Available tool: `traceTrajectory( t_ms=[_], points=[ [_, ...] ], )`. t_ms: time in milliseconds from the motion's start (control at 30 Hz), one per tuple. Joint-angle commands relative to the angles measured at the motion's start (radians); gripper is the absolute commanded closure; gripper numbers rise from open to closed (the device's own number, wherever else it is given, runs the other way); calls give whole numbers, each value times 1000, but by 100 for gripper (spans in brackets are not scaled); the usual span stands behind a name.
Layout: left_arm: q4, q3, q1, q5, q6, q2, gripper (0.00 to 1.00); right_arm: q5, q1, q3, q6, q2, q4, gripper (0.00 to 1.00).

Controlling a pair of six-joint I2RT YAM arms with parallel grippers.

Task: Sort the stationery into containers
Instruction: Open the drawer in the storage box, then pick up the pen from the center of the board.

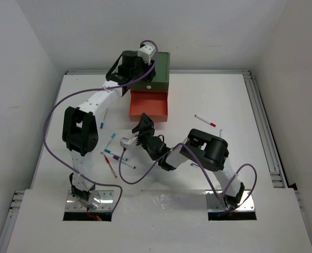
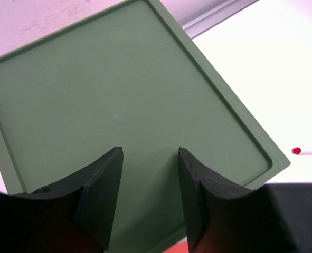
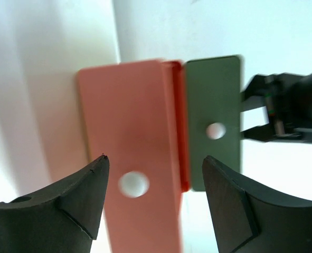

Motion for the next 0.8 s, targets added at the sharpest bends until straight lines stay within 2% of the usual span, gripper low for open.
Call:
traceTrajectory(
  t_ms=[0, 233, 300, 333, 367, 433, 600, 633, 700, 733, 767],
  points=[
    [-95, 22, -14, -13, 2, -41, 47, -32, 16, 35, -12, -94, 333, 31],
    [-179, 126, -13, -11, -30, -137, 40, 6, 23, -7, 55, -259, 265, 32],
    [-205, 135, -13, -35, -28, -169, 39, 58, 22, -19, 114, -369, 161, 32],
    [-235, 134, -5, -36, -28, -210, 39, 81, 17, -30, 193, -416, 102, 32],
    [-252, 129, 1, -36, -28, -231, 39, 121, 13, -37, 241, -460, -23, 32],
    [-292, 102, 34, -72, -48, -312, 38, 175, -4, -47, 351, -578, -133, 32],
    [-302, -157, 186, -68, -76, -528, 38, 259, -111, -163, 443, -713, -248, 33],
    [-309, -189, 208, -60, -74, -553, 38, 265, -133, -166, 488, -762, -382, 33],
    [-331, -282, 271, -37, -51, -613, 38, 195, -228, -127, 708, -836, -628, 31],
    [-340, -303, 288, -31, -36, -626, 38, 130, -272, -92, 808, -914, -956, 30],
    [-355, -326, 303, -28, -21, -639, 39, 55, -370, -43, 892, -942, -1111, 30]
  ],
)
